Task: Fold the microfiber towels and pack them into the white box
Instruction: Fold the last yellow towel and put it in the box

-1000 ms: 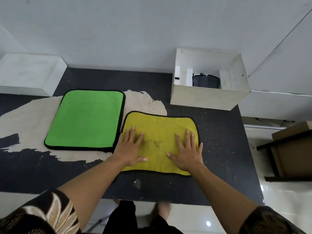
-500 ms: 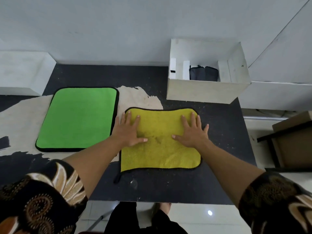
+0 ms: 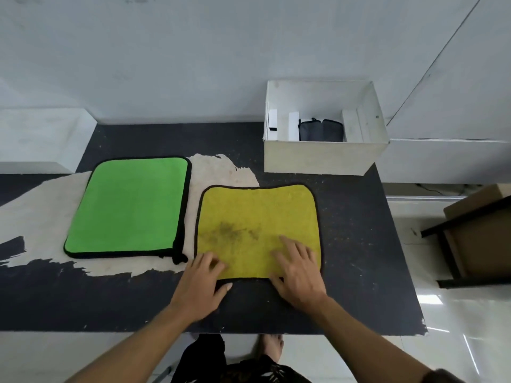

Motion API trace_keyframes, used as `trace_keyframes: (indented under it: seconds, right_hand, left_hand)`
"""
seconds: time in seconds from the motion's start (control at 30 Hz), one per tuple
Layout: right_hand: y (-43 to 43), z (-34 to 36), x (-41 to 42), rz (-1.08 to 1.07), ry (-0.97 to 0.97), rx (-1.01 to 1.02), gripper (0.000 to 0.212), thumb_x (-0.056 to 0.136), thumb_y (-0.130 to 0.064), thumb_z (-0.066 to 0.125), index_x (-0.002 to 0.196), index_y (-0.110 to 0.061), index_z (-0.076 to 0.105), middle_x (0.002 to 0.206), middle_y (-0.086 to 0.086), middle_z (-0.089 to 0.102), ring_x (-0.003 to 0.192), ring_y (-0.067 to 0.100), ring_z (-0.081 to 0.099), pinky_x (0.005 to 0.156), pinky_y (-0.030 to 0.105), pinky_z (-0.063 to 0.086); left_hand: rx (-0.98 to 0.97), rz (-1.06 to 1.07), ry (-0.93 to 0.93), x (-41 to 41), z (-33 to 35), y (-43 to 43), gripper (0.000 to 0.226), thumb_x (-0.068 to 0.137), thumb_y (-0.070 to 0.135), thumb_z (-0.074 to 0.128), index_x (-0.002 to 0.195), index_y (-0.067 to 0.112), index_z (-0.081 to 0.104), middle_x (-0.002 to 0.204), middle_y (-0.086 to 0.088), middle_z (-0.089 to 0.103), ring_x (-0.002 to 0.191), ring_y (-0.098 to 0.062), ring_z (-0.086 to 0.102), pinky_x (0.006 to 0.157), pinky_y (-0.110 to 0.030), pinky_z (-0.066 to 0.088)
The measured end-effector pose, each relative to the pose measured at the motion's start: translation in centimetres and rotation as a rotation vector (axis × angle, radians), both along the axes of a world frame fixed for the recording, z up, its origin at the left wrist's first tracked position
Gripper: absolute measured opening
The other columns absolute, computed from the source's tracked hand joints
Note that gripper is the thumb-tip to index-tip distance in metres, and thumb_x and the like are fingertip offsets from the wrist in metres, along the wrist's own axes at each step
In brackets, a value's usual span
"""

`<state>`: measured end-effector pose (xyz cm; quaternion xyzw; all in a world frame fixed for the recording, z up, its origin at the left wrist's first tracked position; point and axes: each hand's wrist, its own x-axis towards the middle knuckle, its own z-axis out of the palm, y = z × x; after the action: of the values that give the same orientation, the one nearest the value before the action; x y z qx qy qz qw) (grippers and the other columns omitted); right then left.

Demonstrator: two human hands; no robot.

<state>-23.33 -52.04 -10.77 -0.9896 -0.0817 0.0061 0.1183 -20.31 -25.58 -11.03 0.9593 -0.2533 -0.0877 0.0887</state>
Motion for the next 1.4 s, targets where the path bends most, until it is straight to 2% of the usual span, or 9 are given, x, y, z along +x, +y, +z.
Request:
trace_keyframes:
  seconds: [0.1,0.2,0.33,0.47,0.67,0.77,1.07,1.2,1.4]
  right_hand:
    - [-0.9,-0.3,-0.9,-0.003,0.015,-0.026,0.043,0.081,-0.059,0.058,0.103,-0.024,0.064,0.119,0.007,0.053,0.105,0.028,0.052,0.087,0.043,0.046]
    - [-2.8,-0.4,-1.1,0.069,0.024,-0.064,0.043,0.084,-0.06,0.052,0.103,-0.023,0.061,0.107,0.004,0.053,0.096,0.024,0.05,0.083,0.039,0.047]
    - [-3.8,0.2,-1.1,0.162,0.037,-0.114,0.025,0.085,-0.038,0.056,0.102,-0.02,0.061,0.103,0.003,0.056,0.092,0.024,0.052,0.08,0.038,0.047]
    - [-2.9,0.8,-1.4,0.101,0.066,-0.214,0.028,0.074,-0.013,0.062,0.102,-0.016,0.06,0.099,0.007,0.056,0.086,0.028,0.051,0.075,0.04,0.048]
    - [-2.1,2.2,-1.4,-0.158,0.092,-0.292,0.016,0.083,-0.004,0.055,0.095,-0.013,0.061,0.089,0.01,0.057,0.075,0.03,0.052,0.066,0.041,0.043]
    - [-2.8,2.3,-1.1,-0.118,0.138,-0.281,0.025,0.09,-0.006,0.039,0.101,-0.016,0.06,0.095,0.007,0.059,0.083,0.028,0.053,0.074,0.039,0.04]
    - [-6.3,1.5,-2.9,-0.09,0.197,-0.073,0.023,0.093,-0.019,0.051,0.102,-0.024,0.072,0.102,-0.005,0.061,0.094,0.017,0.053,0.077,0.027,0.047]
    - [-6.5,2.9,-1.3,-0.107,0.328,0.011,0.022,0.089,-0.02,0.056,0.103,-0.024,0.072,0.101,0.003,0.066,0.096,0.022,0.058,0.08,0.034,0.051]
    - [-7.8,5.6,4.0,-0.329,0.257,0.382,0.008,0.087,-0.018,0.069,0.093,-0.023,0.07,0.089,-0.002,0.07,0.085,0.017,0.062,0.073,0.03,0.048]
  left_hand:
    - [0.032,-0.048,-0.031,-0.4,0.6,1.0,0.036,0.086,0.05,0.057,0.112,0.025,0.059,0.106,0.006,0.049,0.097,-0.015,0.051,0.082,-0.032,0.05]
    - [0.134,-0.131,-0.053,-0.3,1.3,1.1,0.034,0.076,0.027,0.072,0.108,0.022,0.062,0.104,0.004,0.055,0.092,-0.016,0.053,0.076,-0.031,0.052]
    - [0.314,-0.122,0.059,-0.1,2.0,0.3,0.056,0.07,0.01,0.074,0.122,0.015,0.055,0.119,-0.003,0.053,0.104,-0.022,0.052,0.085,-0.035,0.051]
    - [0.371,-0.063,0.054,-0.3,2.3,-0.7,0.055,0.069,0.004,0.073,0.12,0.013,0.053,0.117,-0.006,0.053,0.101,-0.024,0.053,0.082,-0.035,0.051]
    - [0.393,-0.035,0.041,0.1,2.9,-0.4,0.044,0.078,0.008,0.07,0.119,0.015,0.055,0.118,-0.004,0.055,0.099,-0.02,0.055,0.082,-0.032,0.051]
    - [0.364,-0.01,0.046,-0.1,3.1,0.4,0.044,0.077,0.004,0.07,0.117,0.015,0.057,0.117,-0.003,0.055,0.099,-0.019,0.054,0.083,-0.031,0.051]
    - [0.161,-0.061,0.136,-1.1,3.5,2.4,0.026,0.089,0.007,0.051,0.103,0.024,0.064,0.103,0.009,0.06,0.089,-0.01,0.055,0.075,-0.024,0.047]
    - [0.114,-0.037,0.223,0.5,4.7,2.4,0.016,0.086,0.012,0.053,0.089,0.025,0.061,0.091,0.009,0.063,0.079,-0.01,0.057,0.07,-0.027,0.05]
    - [-0.092,0.21,0.237,6.7,7.0,2.0,0.02,0.088,0.012,0.063,0.105,0.019,0.069,0.099,0.002,0.068,0.088,-0.016,0.064,0.079,-0.024,0.046]
